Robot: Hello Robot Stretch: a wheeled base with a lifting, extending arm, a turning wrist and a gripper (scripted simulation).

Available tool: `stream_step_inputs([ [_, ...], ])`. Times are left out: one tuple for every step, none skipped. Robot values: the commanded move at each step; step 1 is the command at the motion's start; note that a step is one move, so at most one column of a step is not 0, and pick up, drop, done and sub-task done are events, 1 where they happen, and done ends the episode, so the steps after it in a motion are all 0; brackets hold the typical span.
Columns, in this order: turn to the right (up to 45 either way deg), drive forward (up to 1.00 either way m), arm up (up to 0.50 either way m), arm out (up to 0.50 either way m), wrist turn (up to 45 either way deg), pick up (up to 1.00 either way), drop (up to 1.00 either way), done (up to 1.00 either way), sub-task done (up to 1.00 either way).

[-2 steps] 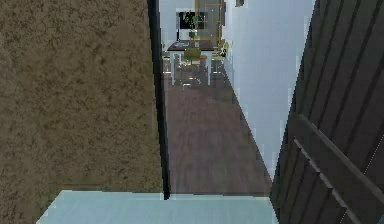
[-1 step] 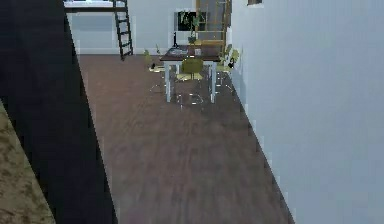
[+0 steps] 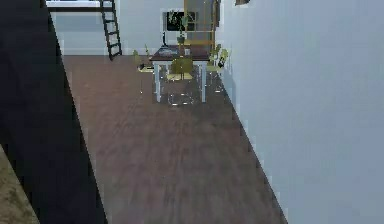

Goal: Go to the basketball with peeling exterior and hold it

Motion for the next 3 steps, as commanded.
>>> stream_step_inputs([
  [42.0, 0.0, 0.0, 0.0, 0.0, 0.0, 0.0, 0.0, 0.0],
  [0.0, 0.2, 0.0, 0.0, 0.0, 0.0, 0.0, 0.0, 0.0],
  [-39.0, 0.0, 0.0, 0.0, 0.0, 0.0, 0.0, 0.0, 0.0],
])
